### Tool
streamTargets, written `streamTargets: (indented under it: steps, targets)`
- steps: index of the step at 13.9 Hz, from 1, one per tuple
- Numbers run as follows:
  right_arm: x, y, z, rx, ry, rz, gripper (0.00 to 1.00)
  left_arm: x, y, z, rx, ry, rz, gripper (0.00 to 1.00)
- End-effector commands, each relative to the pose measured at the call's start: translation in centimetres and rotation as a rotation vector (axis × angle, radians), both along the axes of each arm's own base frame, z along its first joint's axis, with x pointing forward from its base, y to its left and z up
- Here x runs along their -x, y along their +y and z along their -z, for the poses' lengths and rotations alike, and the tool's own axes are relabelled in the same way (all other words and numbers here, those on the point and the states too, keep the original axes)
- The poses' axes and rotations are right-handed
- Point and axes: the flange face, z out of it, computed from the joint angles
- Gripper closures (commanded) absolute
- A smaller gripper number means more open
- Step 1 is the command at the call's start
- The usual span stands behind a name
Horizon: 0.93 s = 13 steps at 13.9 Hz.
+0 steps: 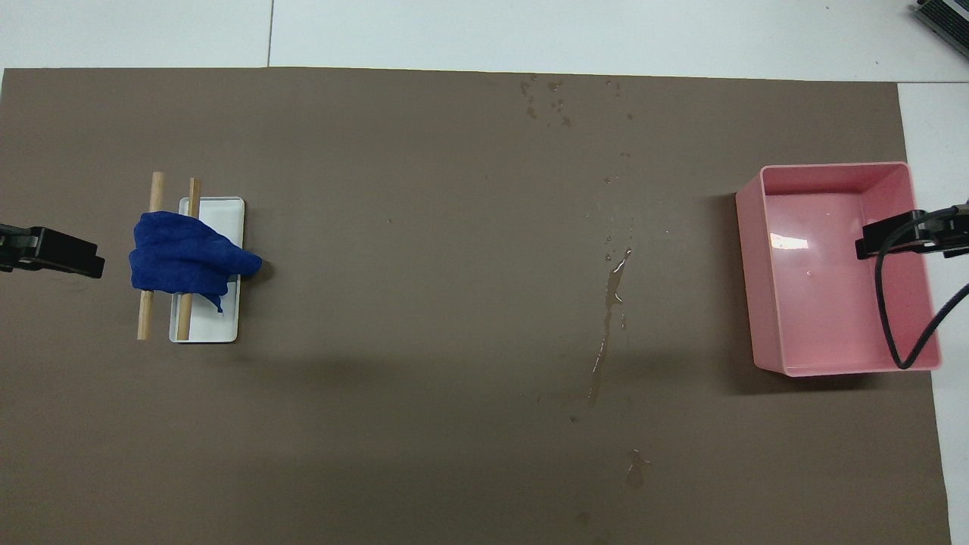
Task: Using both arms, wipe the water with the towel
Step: 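Grasp the blue cloth on the white tray with the left gripper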
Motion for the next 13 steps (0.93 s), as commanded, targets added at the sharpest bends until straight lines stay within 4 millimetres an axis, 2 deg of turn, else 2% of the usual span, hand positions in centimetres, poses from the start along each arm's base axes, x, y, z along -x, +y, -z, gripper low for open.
streamTargets:
  steps: [1, 4, 6, 8, 10, 12, 13]
  targets:
    - [0.2, -0.3, 0.0, 0.017, 0.001, -0.023, 0.00, 0.0, -0.2, 0.0, 0.008, 0.007, 0.011, 0.00]
    - [0.1, 0.3, 0.0, 0.019, -0.001, -0.032, 0.00, 0.0, -0.2, -0.1, 0.006, 0.005, 0.005, 0.00]
    - [0.1, 0.1, 0.0, 0.019, 0.000, -0.034, 0.00, 0.4, 0.9, 1.2, 0.006, -0.030, -0.021, 0.00]
    - [0.1, 0.1, 0.0, 0.019, 0.000, -0.035, 0.00, -0.2, 1.5, 4.6, 0.001, -0.178, -0.074, 0.00]
    - [0.1, 0.0, 0.0, 0.019, 0.000, -0.038, 0.00, -1.7, 2.4, 7.0, -0.008, -0.235, -0.124, 0.00]
    - [0.1, 0.3, 0.1, 0.008, 0.003, -0.073, 0.00, -4.3, 2.9, 11.4, -0.046, -0.254, -0.110, 0.00]
    - [0.1, 0.7, 0.2, -0.007, 0.004, -0.146, 0.00, -4.6, 2.9, 13.7, -0.050, -0.260, -0.105, 0.00]
